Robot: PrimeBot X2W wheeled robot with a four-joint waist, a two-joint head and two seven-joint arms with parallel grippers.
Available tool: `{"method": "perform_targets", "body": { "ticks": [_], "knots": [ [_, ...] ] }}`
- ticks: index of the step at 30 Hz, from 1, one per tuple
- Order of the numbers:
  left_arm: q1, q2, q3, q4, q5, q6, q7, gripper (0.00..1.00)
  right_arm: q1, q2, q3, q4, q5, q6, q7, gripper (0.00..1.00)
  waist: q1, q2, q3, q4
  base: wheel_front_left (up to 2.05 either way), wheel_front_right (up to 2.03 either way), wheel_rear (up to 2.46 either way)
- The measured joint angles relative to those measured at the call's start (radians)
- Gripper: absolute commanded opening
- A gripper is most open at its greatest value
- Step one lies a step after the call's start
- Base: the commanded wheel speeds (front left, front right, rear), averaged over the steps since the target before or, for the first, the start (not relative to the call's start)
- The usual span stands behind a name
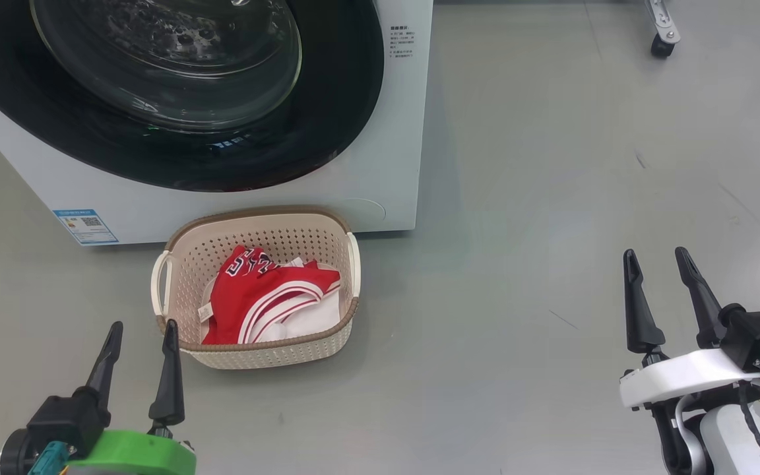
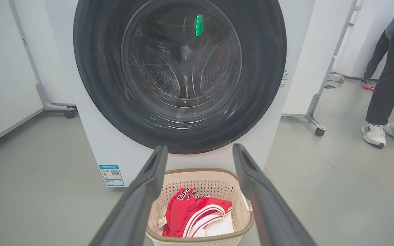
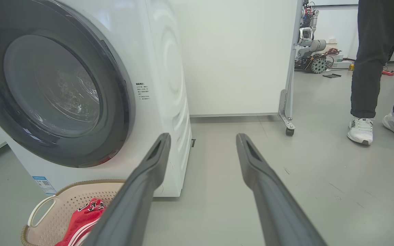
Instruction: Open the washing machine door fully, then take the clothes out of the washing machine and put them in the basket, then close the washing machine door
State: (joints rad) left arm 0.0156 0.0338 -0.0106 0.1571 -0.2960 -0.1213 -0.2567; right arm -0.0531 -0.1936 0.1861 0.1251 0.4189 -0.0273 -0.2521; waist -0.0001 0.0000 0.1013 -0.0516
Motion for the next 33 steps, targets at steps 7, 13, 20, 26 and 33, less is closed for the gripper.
{"method": "perform_targets", "body": {
  "ticks": [7, 13, 20, 26, 33],
  "knots": [
    [0.0, 0.0, -0.011, 0.008, -0.001, 0.0, 0.0, 1.0, 0.001, 0.006, -0.016, -0.006, -0.015, 0.011, 0.0, 1.0, 0.0, 0.0, 0.008, 0.0, 0.0, 0.0, 0.0],
    [0.0, 0.0, -0.016, 0.008, -0.002, 0.0, 0.0, 1.0, 0.002, 0.013, -0.028, -0.007, -0.026, 0.019, 0.0, 1.0, 0.0, 0.0, 0.011, 0.0, 0.0, 0.0, 0.0],
    [0.0, 0.0, -0.019, 0.008, -0.012, 0.0, 0.0, 1.0, 0.003, 0.024, -0.042, -0.007, -0.036, 0.027, 0.0, 1.0, 0.0, 0.0, 0.012, 0.002, 0.0, 0.0, 0.0],
    [0.0, 0.0, -0.039, 0.012, -0.023, 0.0, 0.0, 1.0, 0.018, 0.041, -0.054, -0.007, -0.038, 0.036, 0.0, 1.0, 0.0, 0.0, 0.012, 0.003, 0.0, 0.0, 0.0],
    [0.0, 0.005, -0.048, 0.012, -0.03, 0.0, 0.0, 1.0, 0.021, 0.054, -0.068, -0.006, -0.042, 0.047, 0.0, 1.0, 0.0, 0.0, 0.008, 0.004, 0.0, 0.0, 0.0]
  ]
}}
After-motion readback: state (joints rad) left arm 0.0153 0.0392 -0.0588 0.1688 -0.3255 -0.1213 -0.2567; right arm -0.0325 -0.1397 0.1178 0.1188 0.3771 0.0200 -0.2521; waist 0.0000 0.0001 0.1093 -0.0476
